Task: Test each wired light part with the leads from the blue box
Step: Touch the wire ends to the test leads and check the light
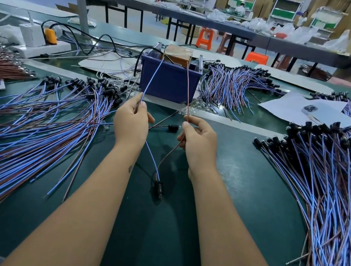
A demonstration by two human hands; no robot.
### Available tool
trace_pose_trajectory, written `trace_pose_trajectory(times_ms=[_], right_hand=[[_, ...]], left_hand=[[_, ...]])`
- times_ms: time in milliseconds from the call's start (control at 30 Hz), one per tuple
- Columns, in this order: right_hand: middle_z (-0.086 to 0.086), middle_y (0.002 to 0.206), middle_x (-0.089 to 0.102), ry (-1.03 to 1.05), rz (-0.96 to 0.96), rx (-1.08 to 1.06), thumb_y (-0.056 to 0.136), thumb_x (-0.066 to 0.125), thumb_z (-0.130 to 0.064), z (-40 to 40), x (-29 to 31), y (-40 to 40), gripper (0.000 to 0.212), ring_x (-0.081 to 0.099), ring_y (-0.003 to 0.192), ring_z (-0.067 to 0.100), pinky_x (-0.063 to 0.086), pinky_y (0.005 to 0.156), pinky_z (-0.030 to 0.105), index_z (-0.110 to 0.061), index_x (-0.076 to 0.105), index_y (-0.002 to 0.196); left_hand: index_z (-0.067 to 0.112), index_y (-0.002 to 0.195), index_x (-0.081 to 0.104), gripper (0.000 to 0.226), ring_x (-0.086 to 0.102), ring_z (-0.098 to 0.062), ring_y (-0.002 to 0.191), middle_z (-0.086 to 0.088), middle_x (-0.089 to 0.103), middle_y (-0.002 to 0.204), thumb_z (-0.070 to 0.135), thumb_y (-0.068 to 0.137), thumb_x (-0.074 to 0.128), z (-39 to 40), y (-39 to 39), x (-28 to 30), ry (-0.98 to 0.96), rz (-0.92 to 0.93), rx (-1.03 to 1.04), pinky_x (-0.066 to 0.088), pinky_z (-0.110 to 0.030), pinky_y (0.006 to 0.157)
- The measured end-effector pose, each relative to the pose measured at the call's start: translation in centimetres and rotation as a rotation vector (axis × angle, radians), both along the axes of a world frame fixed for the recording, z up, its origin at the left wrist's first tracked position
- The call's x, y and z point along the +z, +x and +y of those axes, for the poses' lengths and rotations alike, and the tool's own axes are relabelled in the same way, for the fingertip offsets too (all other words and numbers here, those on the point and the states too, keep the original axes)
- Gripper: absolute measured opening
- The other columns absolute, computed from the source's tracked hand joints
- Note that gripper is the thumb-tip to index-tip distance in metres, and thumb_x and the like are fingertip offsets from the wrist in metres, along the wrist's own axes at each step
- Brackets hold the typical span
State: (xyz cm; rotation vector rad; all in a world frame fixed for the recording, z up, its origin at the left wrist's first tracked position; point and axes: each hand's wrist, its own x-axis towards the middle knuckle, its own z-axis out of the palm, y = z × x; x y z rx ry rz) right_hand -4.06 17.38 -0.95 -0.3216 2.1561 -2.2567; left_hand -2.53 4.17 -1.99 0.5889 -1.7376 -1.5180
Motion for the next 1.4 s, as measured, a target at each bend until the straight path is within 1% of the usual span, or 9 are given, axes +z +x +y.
trace_pose_trajectory(times_ms=[200,300,400,500,567,767,1100,1300,1400], right_hand=[[-0.009,0.047,0.054,-0.002,-0.023,-0.015,0.096,0.052,-0.008,-0.05,-0.14,-0.17,0.015,0.049,0.046,0.002,0.045,0.05,0.019,-0.017,0.062,0.101],[-0.01,0.044,0.054,-0.023,-0.043,-0.034,0.094,0.051,-0.006,-0.16,-0.11,-0.22,0.017,0.049,0.044,0.001,0.044,0.048,0.016,-0.019,0.061,0.096],[-0.008,0.043,0.053,-0.05,-0.055,-0.049,0.093,0.05,-0.003,-0.2,-0.06,-0.2,0.017,0.049,0.042,0.001,0.043,0.045,0.015,-0.016,0.061,0.095],[-0.008,0.042,0.053,-0.06,-0.061,-0.057,0.092,0.049,-0.001,-0.2,0.01,-0.15,0.018,0.049,0.042,0.001,0.042,0.044,0.015,-0.017,0.059,0.091],[-0.007,0.044,0.054,-0.063,-0.064,-0.06,0.091,0.049,0.0,-0.19,0.07,-0.1,0.019,0.049,0.042,0.002,0.043,0.044,0.015,-0.016,0.058,0.091],[-0.003,0.05,0.055,-0.061,-0.078,-0.059,0.092,0.049,-0.001,-0.14,0.18,-0.04,0.02,0.051,0.045,0.004,0.043,0.045,0.017,-0.019,0.058,0.089],[-0.003,0.054,0.056,-0.047,-0.084,-0.065,0.093,0.05,-0.003,-0.04,0.26,-0.05,0.02,0.052,0.047,0.004,0.045,0.046,0.017,-0.021,0.058,0.088],[-0.003,0.054,0.057,-0.035,-0.082,-0.06,0.094,0.05,-0.004,0.02,0.13,-0.18,0.018,0.053,0.049,0.005,0.046,0.048,0.018,-0.02,0.059,0.09],[-0.003,0.053,0.056,-0.033,-0.083,-0.059,0.094,0.051,-0.004,0.02,0.1,-0.26,0.018,0.052,0.046,0.003,0.045,0.046,0.017,-0.019,0.059,0.09]], left_hand=[[0.019,0.139,0.052,0.038,0.046,0.004,0.043,0.015,0.06,0.049,0.021,0.102,0.042,-0.07,-0.08,-0.18,0.014,0.009,0.007,0.038,-0.022,0.055],[0.019,0.138,0.054,0.038,0.046,0.005,0.045,0.016,0.06,0.049,0.02,0.101,0.042,-0.06,-0.04,-0.19,0.014,0.018,0.012,0.038,-0.022,0.056],[0.018,0.138,0.054,0.039,0.046,0.004,0.046,0.015,0.06,0.048,0.019,0.101,0.042,-0.06,0.05,-0.12,0.013,0.022,0.014,0.04,-0.015,0.056],[0.021,0.133,0.057,0.036,0.046,-0.005,0.052,0.011,0.06,0.05,0.018,0.1,0.042,-0.04,0.14,-0.05,0.02,0.036,0.007,0.041,-0.028,0.068],[0.021,0.133,0.057,0.036,0.045,-0.007,0.052,0.01,0.06,0.051,0.018,0.1,0.043,-0.02,0.13,-0.05,0.024,0.035,0.012,0.04,-0.033,0.069],[0.02,0.138,0.053,0.039,0.045,-0.003,0.051,0.01,0.06,0.052,0.019,0.101,0.042,-0.13,0.1,-0.13,0.028,0.026,0.012,0.04,-0.03,0.067],[0.021,0.139,0.052,0.039,0.042,0.001,0.041,0.01,0.06,0.052,0.02,0.101,0.042,-0.23,0.06,-0.17,0.03,0.024,0.004,0.036,-0.025,0.052],[0.021,0.139,0.052,0.039,0.046,0.002,0.046,0.012,0.06,0.05,0.021,0.101,0.042,-0.28,0.08,-0.16,0.034,0.02,0.002,0.039,-0.025,0.057],[0.022,0.139,0.052,0.039,0.043,0.002,0.041,0.011,0.06,0.051,0.021,0.101,0.042,-0.14,0.1,-0.09,0.041,0.022,0.004,0.037,-0.023,0.054]])
